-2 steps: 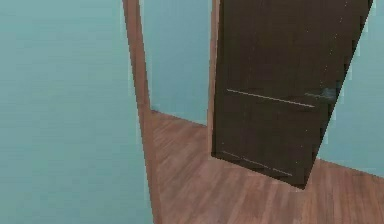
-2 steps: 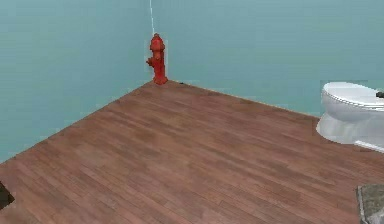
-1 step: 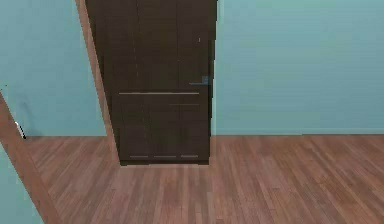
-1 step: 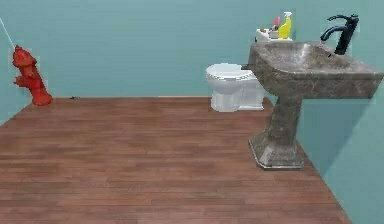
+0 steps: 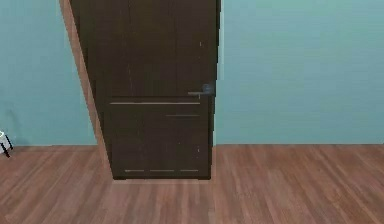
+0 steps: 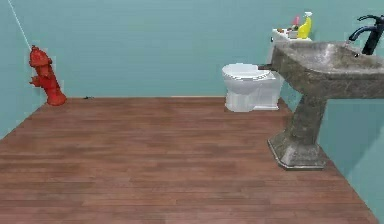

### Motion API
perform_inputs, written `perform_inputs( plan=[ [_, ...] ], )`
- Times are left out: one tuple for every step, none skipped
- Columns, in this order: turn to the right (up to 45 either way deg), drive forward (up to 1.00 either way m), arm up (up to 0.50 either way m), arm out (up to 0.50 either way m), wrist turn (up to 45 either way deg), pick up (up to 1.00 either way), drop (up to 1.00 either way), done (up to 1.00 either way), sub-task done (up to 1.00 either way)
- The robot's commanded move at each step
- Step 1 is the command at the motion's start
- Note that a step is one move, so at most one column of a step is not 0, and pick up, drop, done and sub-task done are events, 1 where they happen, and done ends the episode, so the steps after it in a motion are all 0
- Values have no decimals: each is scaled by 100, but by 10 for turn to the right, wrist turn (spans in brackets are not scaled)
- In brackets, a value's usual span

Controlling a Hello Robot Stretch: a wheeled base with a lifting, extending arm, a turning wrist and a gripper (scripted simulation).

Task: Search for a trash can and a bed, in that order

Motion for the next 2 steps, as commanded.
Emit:
perform_inputs(
  plan=[
    [-90,0,0,0,0,0,0,0,0],
    [0,90,0,0,0,0,0,0,0]
  ],
)
